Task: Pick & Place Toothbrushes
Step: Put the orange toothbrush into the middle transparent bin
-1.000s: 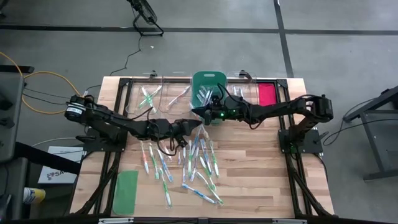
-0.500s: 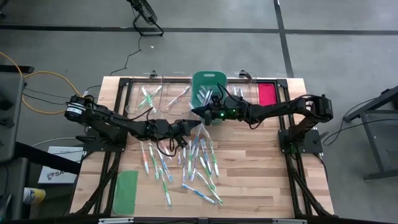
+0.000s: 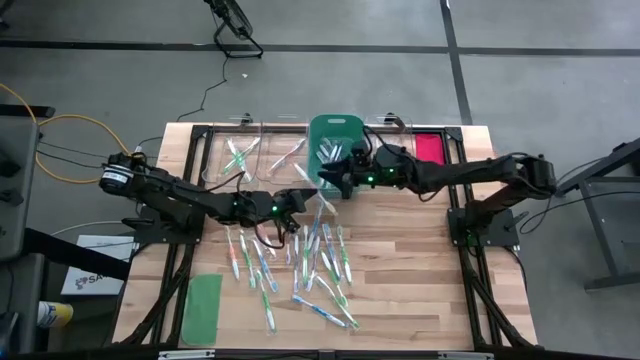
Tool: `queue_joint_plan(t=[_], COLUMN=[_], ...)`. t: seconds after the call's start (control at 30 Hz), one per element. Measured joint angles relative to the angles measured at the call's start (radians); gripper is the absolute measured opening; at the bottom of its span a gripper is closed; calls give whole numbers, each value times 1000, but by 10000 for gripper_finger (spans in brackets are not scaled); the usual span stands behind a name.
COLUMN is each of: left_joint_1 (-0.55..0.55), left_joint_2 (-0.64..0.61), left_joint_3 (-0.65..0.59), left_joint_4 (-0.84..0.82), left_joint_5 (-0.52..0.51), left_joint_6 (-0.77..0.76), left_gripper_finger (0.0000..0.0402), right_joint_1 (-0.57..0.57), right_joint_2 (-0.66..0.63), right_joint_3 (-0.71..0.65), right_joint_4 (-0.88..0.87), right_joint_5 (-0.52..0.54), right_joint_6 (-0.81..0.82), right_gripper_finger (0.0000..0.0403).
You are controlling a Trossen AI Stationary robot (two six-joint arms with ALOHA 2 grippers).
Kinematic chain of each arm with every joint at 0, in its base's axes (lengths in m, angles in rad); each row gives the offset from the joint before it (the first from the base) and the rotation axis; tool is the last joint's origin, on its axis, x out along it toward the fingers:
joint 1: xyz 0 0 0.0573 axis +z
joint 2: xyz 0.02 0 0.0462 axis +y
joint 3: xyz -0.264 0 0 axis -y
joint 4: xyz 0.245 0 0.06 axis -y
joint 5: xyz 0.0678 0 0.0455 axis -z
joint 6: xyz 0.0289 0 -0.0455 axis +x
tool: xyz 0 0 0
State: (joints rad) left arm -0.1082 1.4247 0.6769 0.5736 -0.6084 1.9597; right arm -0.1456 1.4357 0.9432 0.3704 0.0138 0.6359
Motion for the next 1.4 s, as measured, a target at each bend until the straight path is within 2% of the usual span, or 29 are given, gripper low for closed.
queue_joint_plan(t=[0.2,0.43,0.67,0.83,0.93,1.13,1.3,1.4], left_joint_1=[100,321,606,742,772,768,769,769], left_joint_2=[-156,-314,-305,-262,-233,-171,-125,-119], left_joint_3=[0,1,1,1,1,1,1,1], left_joint_4=[-297,-552,-628,-622,-624,-626,-572,-533], left_joint_5=[85,322,555,628,678,729,706,697], left_joint_6=[-95,-169,-155,-132,-122,3,-18,-16], left_gripper_finger=[1,0,0,0,1,2,8,30], right_joint_1=[53,127,159,162,161,161,165,166], right_joint_2=[-80,-94,-94,-94,-94,-94,-93,-93], right_joint_3=[0,0,0,0,0,0,0,0], right_joint_4=[-130,-146,-158,-163,-165,-190,-195,-196], right_joint_5=[106,195,197,197,198,260,260,259], right_joint_6=[-29,-58,-61,-61,-64,-65,-65,-65], right_gripper_finger=[201,201,201,201,201,201,201,201])
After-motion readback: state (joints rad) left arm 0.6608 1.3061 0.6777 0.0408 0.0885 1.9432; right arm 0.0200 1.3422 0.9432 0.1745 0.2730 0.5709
